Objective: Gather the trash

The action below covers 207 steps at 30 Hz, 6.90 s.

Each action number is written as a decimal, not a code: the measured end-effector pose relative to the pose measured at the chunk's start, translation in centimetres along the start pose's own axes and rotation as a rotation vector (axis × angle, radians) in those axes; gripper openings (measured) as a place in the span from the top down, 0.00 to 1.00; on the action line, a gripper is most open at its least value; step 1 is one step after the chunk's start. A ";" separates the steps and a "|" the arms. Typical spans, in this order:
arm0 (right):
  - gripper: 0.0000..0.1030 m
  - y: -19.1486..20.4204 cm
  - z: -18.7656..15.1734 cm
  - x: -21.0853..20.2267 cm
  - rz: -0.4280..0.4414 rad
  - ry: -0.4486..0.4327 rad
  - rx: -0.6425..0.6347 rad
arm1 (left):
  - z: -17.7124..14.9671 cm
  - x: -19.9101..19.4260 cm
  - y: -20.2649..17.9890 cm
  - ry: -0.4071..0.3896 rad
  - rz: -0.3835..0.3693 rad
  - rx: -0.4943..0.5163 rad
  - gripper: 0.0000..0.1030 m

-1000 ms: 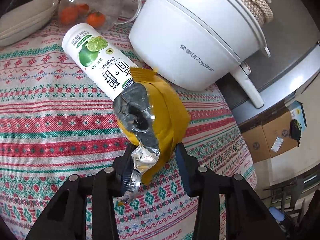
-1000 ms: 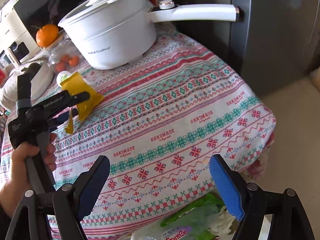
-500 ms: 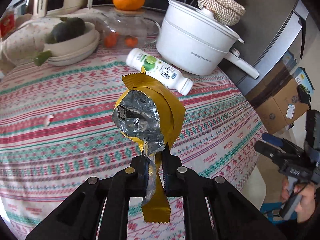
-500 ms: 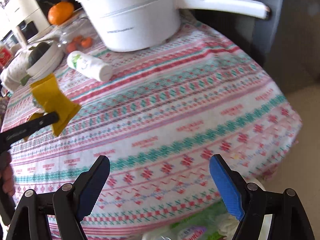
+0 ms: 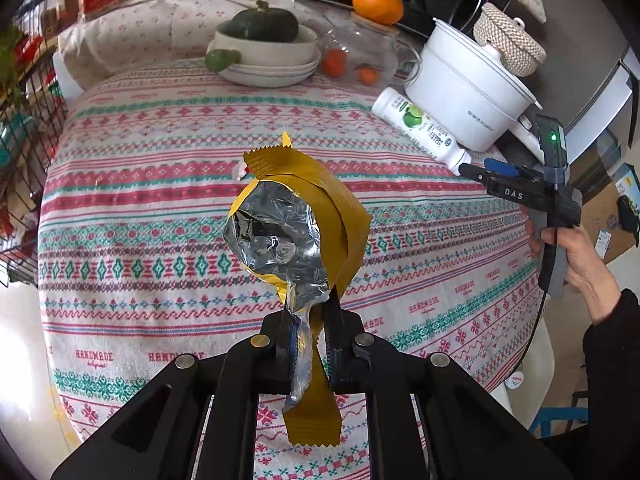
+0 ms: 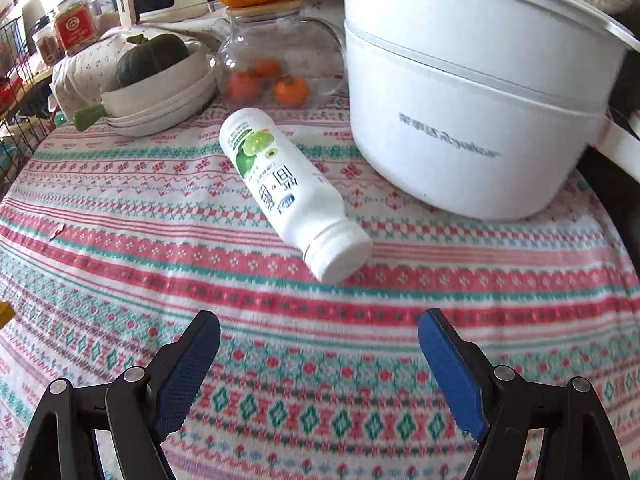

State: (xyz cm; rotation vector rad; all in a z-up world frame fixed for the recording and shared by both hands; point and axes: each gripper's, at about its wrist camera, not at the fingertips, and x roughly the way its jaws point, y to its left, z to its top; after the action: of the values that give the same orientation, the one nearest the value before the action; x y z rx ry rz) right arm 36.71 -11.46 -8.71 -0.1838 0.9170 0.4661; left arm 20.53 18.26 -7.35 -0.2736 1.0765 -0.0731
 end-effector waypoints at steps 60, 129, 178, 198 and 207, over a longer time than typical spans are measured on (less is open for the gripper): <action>0.58 -1.7 -17.9 -26.3 -0.039 -0.084 0.241 | -11.0 -2.4 -25.8 0.028 -0.295 0.441 0.89; 0.05 -2.9 -29.8 -28.2 -0.270 -0.001 0.435 | -20.1 -5.8 -25.9 -0.102 -0.063 0.408 0.00; 0.01 4.9 -30.4 -28.4 -0.397 -0.065 0.250 | -22.5 -9.3 -22.6 -0.216 0.052 0.356 0.00; 0.01 4.4 -30.5 -28.8 -0.404 -0.075 0.270 | -22.7 -9.2 -22.8 -0.210 0.079 0.358 0.00; 0.01 4.2 -30.6 -28.9 -0.401 -0.080 0.286 | -22.8 -9.1 -22.7 -0.205 0.079 0.357 0.00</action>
State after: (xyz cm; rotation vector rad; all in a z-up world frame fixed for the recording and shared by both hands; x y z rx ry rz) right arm -2.16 -27.30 -3.86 -0.0837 0.8328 -0.0299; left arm -2.11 -6.11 -3.80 0.0830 0.8509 -0.1608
